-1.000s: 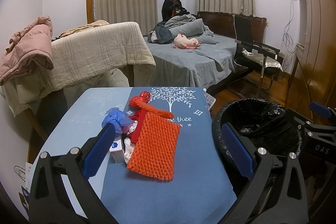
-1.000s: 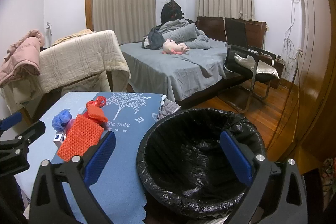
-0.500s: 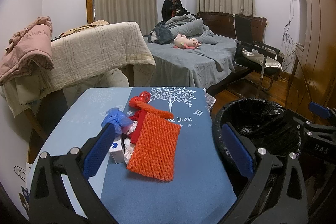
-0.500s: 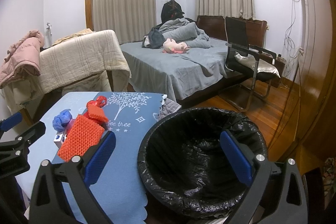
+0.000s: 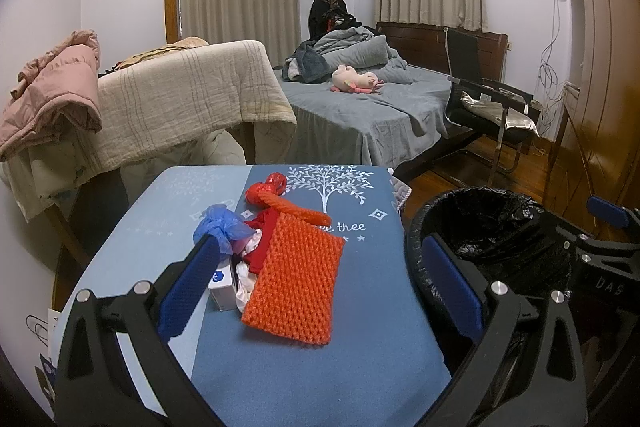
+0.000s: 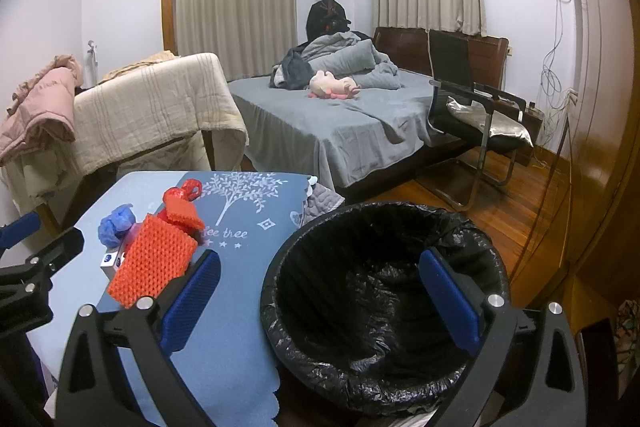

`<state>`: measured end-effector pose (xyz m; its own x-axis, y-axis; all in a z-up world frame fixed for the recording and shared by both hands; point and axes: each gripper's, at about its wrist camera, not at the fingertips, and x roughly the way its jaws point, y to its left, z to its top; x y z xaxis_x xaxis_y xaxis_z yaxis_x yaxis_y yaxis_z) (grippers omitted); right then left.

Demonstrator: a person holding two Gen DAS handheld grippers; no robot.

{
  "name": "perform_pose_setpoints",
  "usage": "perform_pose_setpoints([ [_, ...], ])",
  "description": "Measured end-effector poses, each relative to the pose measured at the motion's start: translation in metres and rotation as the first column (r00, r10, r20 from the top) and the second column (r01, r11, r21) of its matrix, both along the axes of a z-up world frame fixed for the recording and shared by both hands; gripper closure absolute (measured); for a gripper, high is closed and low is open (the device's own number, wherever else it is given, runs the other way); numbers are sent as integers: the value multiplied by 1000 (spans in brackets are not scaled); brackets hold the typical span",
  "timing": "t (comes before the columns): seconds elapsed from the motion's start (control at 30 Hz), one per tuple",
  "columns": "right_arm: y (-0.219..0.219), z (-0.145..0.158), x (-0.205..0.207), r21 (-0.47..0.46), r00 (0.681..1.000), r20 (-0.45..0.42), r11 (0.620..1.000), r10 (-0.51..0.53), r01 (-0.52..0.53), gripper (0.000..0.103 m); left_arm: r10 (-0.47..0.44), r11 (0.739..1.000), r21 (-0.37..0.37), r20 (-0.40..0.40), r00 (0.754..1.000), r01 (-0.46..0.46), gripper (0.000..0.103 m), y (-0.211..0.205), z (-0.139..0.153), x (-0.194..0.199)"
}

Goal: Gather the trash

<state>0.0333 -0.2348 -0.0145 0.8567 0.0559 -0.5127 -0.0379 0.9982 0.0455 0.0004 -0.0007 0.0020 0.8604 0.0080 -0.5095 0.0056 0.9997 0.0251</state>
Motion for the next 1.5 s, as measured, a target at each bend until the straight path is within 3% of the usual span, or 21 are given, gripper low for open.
perform_pose_setpoints([
  [0.67, 0, 1, 1, 1, 1000, -3, 1000, 0, 0, 6, 0, 1000, -1, -1, 1000, 0, 5, 0, 0, 0],
  [1.13, 13, -15, 2, 9, 1000, -3, 1000, 20, -20, 6, 10, 1000, -10, -7, 1000, -10, 5, 7, -5, 1],
  [1.37, 29, -23, 18, 29, 998, -10, 998, 63, -62, 6, 59, 998, -6, 21, 998, -59, 5, 37, -15, 12],
  [1.5, 48, -37, 33, 42, 994, -27, 994, 106, -105, 6, 143, 989, -20, 17, 989, -143, 5, 74, -27, 21],
])
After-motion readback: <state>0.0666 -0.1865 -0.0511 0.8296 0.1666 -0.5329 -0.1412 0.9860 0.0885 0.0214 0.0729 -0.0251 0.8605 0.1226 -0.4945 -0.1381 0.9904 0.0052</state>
